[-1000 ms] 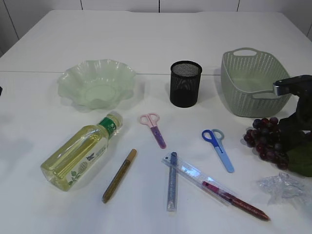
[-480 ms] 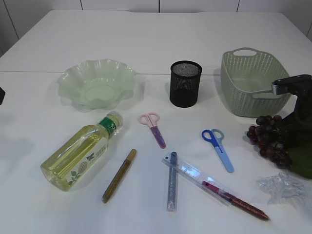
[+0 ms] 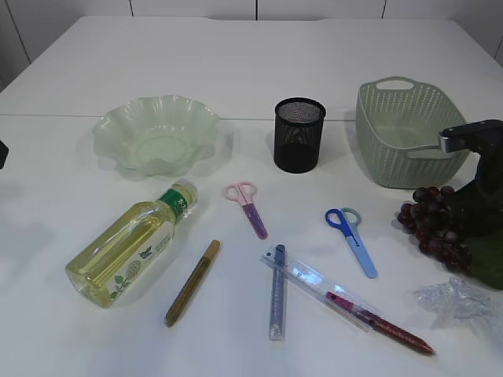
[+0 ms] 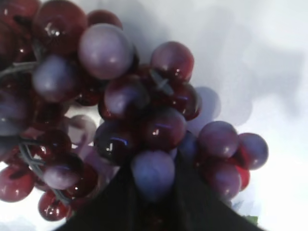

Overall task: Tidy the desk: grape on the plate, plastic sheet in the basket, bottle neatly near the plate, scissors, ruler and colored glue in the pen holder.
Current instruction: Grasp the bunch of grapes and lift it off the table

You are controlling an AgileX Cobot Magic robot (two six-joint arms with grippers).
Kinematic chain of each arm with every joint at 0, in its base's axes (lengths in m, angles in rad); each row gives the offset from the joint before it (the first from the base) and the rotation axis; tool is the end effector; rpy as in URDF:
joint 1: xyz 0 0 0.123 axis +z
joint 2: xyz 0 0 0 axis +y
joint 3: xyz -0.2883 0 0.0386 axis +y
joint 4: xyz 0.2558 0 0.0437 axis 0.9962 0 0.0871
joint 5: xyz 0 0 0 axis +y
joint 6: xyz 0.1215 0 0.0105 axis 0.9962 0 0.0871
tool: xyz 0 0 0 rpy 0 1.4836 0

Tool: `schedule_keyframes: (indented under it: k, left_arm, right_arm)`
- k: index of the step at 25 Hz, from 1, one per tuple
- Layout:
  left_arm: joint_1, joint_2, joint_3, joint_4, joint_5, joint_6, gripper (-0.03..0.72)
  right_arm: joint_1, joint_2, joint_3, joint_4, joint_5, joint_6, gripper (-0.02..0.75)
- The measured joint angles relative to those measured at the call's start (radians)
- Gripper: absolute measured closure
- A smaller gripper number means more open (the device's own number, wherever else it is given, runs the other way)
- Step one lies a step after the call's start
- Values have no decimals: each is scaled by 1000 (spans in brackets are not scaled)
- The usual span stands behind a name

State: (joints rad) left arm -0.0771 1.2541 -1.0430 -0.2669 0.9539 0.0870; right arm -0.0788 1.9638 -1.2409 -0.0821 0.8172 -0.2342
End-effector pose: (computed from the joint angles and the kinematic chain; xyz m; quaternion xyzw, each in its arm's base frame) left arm 0.2614 -0.0465 0.2941 0.0308 0.9619 -0.1228 0.2424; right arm 0.3794 -0.0373 0.1172 -0.1036 0.9924 -0.0403 0.0532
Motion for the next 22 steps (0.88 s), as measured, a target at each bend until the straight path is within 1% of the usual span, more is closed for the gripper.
schedule_keyframes:
  k: [2, 4, 10, 22]
  left_arm:
    - [0, 0, 0, 0, 0, 0, 130]
    - [0, 0, 0, 0, 0, 0, 130]
    - [0, 0, 0, 0, 0, 0, 130]
    - [0, 0, 0, 0, 0, 0, 130]
  right_arm:
    - [0, 0, 0, 0, 2, 0, 639]
    - [0, 0, 0, 0, 2, 0, 649]
    - [0, -13, 0, 4, 19, 2, 653]
    - [0, -134, 8, 0, 76, 2, 657]
